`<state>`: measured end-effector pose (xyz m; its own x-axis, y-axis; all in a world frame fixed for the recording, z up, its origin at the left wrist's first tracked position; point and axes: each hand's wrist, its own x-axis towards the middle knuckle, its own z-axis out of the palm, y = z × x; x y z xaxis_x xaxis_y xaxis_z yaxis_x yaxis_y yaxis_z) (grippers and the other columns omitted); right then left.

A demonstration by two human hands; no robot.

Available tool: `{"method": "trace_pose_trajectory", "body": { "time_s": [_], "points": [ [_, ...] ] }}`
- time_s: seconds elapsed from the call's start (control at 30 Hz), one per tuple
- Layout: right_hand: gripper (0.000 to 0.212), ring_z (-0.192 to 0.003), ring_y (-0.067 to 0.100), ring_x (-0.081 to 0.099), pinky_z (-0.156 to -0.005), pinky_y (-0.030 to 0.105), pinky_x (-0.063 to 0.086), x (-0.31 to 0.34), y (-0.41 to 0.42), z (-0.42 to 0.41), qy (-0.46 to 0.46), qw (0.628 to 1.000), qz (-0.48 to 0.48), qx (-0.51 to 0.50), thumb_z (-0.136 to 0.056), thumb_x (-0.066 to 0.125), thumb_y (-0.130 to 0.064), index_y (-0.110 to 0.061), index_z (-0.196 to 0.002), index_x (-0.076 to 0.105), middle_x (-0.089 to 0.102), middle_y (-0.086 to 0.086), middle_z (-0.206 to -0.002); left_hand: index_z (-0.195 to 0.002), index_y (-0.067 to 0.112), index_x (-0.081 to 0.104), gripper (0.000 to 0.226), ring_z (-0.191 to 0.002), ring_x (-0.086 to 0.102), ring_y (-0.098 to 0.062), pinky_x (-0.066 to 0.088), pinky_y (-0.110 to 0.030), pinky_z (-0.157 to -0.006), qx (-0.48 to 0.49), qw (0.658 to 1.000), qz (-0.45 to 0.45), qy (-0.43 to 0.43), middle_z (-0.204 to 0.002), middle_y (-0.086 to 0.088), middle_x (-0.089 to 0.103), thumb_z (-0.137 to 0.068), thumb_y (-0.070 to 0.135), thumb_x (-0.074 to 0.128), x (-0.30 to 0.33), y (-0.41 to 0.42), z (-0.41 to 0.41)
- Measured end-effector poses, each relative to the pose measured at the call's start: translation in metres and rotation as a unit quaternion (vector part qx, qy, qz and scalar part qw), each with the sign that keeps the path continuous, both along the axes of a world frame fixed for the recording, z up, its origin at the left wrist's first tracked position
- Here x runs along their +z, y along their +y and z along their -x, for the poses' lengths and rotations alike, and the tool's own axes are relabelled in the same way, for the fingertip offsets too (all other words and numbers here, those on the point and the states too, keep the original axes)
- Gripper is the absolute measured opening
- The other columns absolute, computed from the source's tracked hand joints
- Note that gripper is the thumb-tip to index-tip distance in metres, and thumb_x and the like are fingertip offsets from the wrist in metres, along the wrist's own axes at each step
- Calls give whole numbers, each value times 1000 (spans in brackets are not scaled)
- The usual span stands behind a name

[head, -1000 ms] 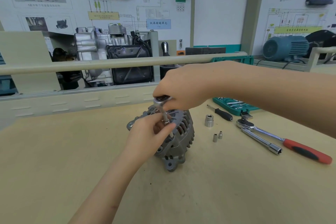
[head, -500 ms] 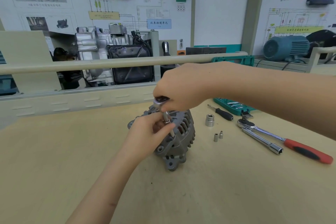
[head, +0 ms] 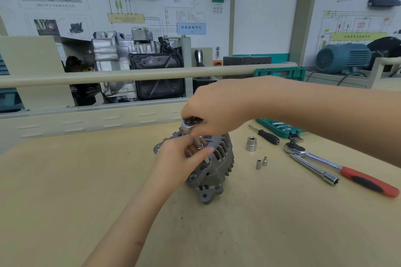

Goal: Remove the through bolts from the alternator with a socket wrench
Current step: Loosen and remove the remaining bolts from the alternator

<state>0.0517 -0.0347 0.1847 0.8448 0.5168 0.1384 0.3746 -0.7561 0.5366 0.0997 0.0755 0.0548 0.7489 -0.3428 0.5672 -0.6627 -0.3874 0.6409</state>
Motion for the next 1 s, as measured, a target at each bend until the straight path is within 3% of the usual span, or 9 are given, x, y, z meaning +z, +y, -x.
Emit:
{"method": "trace_pose_trajectory", "body": {
  "time_s": [0.13, 0.2, 0.3, 0.43, 0.57, 0.67, 0.8, 0.87, 1.0],
  "points": [
    [31, -50, 5, 29, -44, 21, 24, 2, -1, 3, 6, 1000, 4, 2, -89, 45, -41, -19, -107, 59, 51, -5, -73, -62, 12, 56, 29, -45, 43, -5, 32, -16, -48, 21, 999, -5, -24, -46, 6, 45, -77, 35, 66, 0, -3, 1],
    [30, -50, 7, 31, -43, 23, 25, 4, 0, 1, 3, 1000, 17, -4, -89, 45, -42, -18, -102, 59, 45, -7, -67, -70, 11, 59, 24, -46, 44, -7, 34, -18, -49, 22, 999, -3, -32, -49, 1, 50, -79, 32, 67, 1, -4, 2],
    [32, -55, 11, 39, -45, 26, 30, 3, 2, -6, 15, 999, 33, 12, -91, 42, -44, -16, -95, 56, 56, -1, -78, -69, 12, 60, 22, -46, 48, -10, 34, -14, -48, 23, 999, 3, -48, -48, 2, 52, -79, 30, 68, 1, -4, 4],
    [30, -49, 6, 30, -43, 23, 25, -1, 1, -1, 5, 1000, 5, -7, -90, 44, -39, -18, -104, 59, 42, -7, -65, -69, 11, 60, 23, -50, 52, -13, 39, -19, -52, 8, 999, -9, -32, -54, -4, 59, -78, 30, 67, 3, 0, 3],
    [31, -50, 5, 29, -46, 20, 25, 2, -1, 5, 23, 1000, -18, -3, -93, 42, -36, -15, -109, 58, 52, 0, -75, -70, 4, 63, 27, -52, 53, -18, 41, -26, -53, -3, 1000, -3, -18, -58, -13, 61, -80, 29, 65, 1, 0, 1],
    [30, -49, 6, 28, -44, 21, 23, 3, -1, 6, 4, 1000, 2, -7, -92, 43, -37, -15, -105, 59, 37, -7, -62, -57, 17, 53, 29, -47, 48, -5, 36, -15, -48, 16, 999, 4, -31, -46, 2, 53, -78, 31, 67, 0, -3, 2],
    [27, -50, 9, 31, -44, 25, 27, 1, 2, -1, 10, 1000, 15, -10, -90, 44, -36, -14, -99, 58, 43, -4, -65, -61, 40, 46, 28, -49, 48, 0, 34, -11, -48, 7, 999, 19, -31, -44, 16, 50, -75, 32, 69, 1, -3, 2],
    [27, -49, 8, 29, -44, 24, 26, -1, 1, 0, 6, 1000, 9, -8, -90, 44, -36, -15, -100, 59, 39, -6, -62, -67, 33, 55, 15, -50, 48, -3, 36, -16, -48, -6, 1000, 12, -15, -47, 10, 51, -73, 36, 69, 1, -2, 0],
    [30, -49, 5, 29, -44, 20, 23, 1, 0, 6, 22, 1000, -14, -7, -92, 44, -37, -17, -106, 60, 36, -9, -62, -60, 15, 58, 26, -47, 45, -5, 36, -20, -48, 0, 1000, 7, -15, -48, 1, 52, -74, 34, 69, -1, -2, -1]
  ]
}}
